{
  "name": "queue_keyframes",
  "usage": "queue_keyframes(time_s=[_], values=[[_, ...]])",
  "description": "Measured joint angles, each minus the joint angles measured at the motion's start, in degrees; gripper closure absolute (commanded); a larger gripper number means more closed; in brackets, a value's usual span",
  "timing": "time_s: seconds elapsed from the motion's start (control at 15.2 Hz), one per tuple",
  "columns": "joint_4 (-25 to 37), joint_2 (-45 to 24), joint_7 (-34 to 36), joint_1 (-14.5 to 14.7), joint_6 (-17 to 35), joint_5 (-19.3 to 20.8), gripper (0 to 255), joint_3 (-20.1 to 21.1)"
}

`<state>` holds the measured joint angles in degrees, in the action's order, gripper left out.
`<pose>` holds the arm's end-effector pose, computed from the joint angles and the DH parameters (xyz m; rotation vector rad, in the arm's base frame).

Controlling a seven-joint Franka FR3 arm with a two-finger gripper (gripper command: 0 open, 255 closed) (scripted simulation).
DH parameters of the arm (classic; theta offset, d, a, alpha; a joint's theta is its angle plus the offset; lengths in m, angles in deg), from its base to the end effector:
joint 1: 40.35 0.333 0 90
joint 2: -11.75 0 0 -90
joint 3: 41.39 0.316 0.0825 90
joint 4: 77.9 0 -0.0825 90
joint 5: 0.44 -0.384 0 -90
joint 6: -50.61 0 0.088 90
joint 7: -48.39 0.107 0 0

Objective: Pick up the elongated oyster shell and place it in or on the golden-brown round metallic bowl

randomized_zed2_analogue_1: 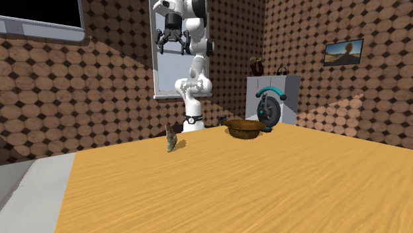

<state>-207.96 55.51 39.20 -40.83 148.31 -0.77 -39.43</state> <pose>0.3262 0.0131 0.6377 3.0822 0.2764 0.3056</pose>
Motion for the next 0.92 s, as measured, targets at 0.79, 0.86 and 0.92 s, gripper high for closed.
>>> queue_keyframes(time_s=[0.79, 0.86, 0.92], values=[[11.28, -23.32, 4.18, 0.24, 5.70, -0.52, 0, 3.62], [12.70, -25.72, 4.75, 0.33, 6.05, -0.47, 0, 4.02], [14.28, -28.39, 5.52, 0.48, 6.51, -0.38, 0, 4.54]])
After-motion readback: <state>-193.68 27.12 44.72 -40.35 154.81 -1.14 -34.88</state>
